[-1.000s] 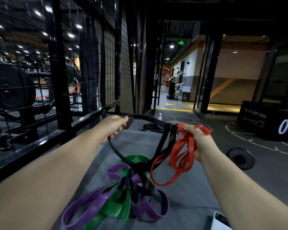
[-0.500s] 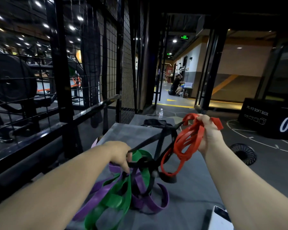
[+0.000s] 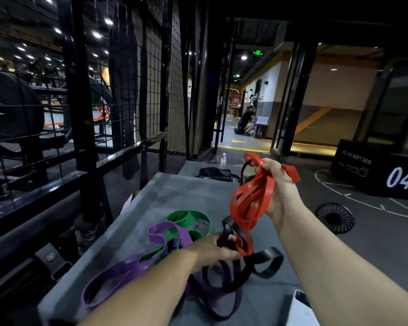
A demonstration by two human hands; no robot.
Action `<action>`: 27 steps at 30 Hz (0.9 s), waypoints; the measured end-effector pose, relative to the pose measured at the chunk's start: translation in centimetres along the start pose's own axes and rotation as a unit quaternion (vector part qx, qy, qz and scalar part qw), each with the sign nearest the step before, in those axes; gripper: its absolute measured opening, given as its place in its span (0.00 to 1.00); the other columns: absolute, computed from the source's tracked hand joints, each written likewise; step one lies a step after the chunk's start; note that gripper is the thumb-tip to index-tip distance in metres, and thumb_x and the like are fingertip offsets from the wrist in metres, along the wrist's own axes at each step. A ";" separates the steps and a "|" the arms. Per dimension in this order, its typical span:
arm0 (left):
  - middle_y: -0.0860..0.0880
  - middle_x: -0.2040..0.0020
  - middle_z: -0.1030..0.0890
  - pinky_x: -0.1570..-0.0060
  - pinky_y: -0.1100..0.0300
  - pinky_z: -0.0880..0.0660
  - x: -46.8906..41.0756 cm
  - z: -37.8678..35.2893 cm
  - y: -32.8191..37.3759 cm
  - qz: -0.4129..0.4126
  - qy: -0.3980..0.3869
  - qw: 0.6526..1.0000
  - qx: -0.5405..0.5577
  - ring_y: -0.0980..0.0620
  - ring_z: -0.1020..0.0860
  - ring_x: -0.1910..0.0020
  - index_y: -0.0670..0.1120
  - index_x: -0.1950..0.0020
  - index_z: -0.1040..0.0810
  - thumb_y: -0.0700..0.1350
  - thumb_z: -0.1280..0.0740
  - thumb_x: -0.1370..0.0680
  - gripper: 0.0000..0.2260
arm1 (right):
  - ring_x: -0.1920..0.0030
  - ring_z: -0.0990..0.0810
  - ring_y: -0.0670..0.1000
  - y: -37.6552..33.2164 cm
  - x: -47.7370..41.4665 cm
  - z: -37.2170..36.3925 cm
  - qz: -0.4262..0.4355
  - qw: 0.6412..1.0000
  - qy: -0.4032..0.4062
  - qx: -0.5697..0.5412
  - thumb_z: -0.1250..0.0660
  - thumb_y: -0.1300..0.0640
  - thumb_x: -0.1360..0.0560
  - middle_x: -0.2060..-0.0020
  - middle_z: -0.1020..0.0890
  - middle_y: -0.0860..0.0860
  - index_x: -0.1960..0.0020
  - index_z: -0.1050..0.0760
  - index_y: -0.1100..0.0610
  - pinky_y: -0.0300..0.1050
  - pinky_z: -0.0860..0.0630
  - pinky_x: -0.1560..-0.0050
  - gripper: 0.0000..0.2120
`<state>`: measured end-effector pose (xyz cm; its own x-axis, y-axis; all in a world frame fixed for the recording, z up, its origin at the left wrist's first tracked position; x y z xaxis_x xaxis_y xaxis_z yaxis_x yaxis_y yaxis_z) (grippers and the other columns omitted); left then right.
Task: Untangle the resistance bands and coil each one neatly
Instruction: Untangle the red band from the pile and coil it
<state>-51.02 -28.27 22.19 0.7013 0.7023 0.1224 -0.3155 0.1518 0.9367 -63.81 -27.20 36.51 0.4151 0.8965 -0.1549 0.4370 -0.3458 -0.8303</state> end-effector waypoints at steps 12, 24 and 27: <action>0.53 0.75 0.35 0.81 0.67 0.44 -1.1 2.7 0.6 0.019 0.150 0.900 0.408 0.59 0.40 0.83 0.45 0.62 0.28 0.36 0.37 0.24 0.08 | 0.71 0.23 0.52 -1.2 0.3 1.3 -0.001 0.999 -0.042 0.003 0.41 0.60 0.22 0.67 0.25 0.51 0.56 0.26 0.56 0.47 0.21 0.68 0.06; 0.52 0.65 0.26 0.77 0.67 0.41 0.1 9.3 6.2 -0.063 0.231 0.943 0.230 0.58 0.36 0.77 0.48 0.53 0.26 0.41 0.38 0.20 0.04 | 0.70 0.27 0.48 0.1 -0.5 3.6 0.039 0.974 -0.076 0.209 0.42 0.68 0.24 0.66 0.24 0.50 0.58 0.26 0.56 0.41 0.26 0.72 0.11; 0.51 0.62 0.23 0.78 0.65 0.41 0.2 10.4 7.1 -0.069 0.228 0.960 0.150 0.57 0.37 0.75 0.49 0.50 0.26 0.42 0.37 0.20 0.03 | 0.70 0.26 0.50 0.7 -0.5 3.5 0.035 0.960 -0.114 0.253 0.36 0.63 0.29 0.67 0.24 0.50 0.60 0.23 0.54 0.44 0.26 0.68 0.05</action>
<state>-46.45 -34.28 32.25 0.3482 0.9319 -0.1017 0.0061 0.1063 0.9943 -66.50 -26.91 34.11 0.2192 0.9334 -0.2842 -0.0523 -0.2796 -0.9587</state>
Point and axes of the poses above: each hand's wrist, its own x-axis away from the middle knuckle, its own z-axis out of the back of the hand, y = z × x, the point moved 7 cm from there along -x, towards the middle knuckle
